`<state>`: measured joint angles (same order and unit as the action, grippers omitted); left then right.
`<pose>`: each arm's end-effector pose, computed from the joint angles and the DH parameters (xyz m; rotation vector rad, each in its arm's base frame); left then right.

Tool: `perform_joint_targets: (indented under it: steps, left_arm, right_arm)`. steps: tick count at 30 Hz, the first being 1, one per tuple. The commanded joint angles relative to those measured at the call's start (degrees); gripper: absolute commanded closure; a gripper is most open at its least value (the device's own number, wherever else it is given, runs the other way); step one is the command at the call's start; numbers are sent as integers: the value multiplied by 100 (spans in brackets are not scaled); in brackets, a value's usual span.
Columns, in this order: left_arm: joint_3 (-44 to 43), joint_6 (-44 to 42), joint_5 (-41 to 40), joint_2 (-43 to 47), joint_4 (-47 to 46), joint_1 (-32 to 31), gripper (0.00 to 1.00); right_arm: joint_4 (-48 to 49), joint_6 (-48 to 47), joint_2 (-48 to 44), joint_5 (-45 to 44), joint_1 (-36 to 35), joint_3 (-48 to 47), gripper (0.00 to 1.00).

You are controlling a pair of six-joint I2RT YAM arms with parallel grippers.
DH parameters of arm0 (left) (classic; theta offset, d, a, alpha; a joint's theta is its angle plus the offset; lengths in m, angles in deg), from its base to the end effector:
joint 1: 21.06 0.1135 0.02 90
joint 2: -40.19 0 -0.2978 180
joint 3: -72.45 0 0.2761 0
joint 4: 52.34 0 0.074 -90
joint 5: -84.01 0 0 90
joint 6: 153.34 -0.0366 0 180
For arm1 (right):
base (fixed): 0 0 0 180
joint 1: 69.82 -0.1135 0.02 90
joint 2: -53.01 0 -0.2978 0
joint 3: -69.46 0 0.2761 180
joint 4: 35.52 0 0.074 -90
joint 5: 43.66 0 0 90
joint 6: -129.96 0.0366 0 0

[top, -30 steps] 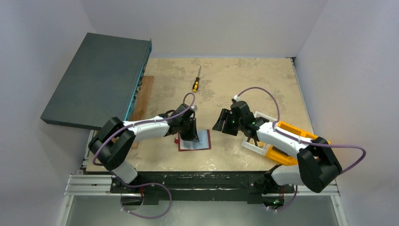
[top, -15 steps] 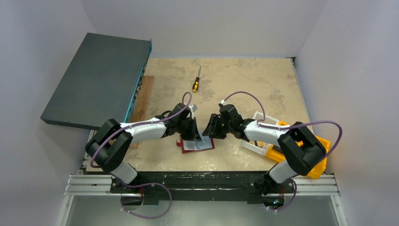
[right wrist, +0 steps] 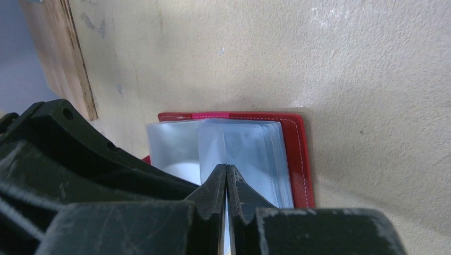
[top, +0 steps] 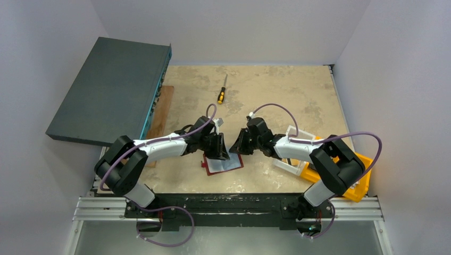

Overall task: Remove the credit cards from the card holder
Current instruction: Remove the credit card from the card holder.

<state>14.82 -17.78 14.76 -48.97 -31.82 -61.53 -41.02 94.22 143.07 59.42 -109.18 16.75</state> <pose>0.2331 -0.2160 0.1815 0.0503 2.7267 -1.0028 0.2423 0.2095 0.1692 0.2042 2.5461 1.0118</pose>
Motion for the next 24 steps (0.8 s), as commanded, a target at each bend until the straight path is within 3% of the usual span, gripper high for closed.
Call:
perform_joint_targets:
  steps: [1, 5, 10, 15, 24]
  left_arm:
    - [86, -216, -326, 571, 345, 44, 63]
    - [100, -287, -895, 1002, 916, 40, 62]
    - [81, -331, -1706, 1411, 1735, 44, 74]
    - [245, -326, -2055, 1688, 2003, 41, 82]
    - [218, -320, -2391, 2181, 2421, 43, 84]
  right_arm:
    - [249, 82, -197, -8, -21, 4, 100]
    - [177, 76, -252, 1, -84, -49, 100]
    - [48, 179, -348, -96, -368, -219, 99]
    - [-27, 324, -332, -247, -756, -421, 86]
    - [67, 587, 126, -302, -1407, -813, 65]
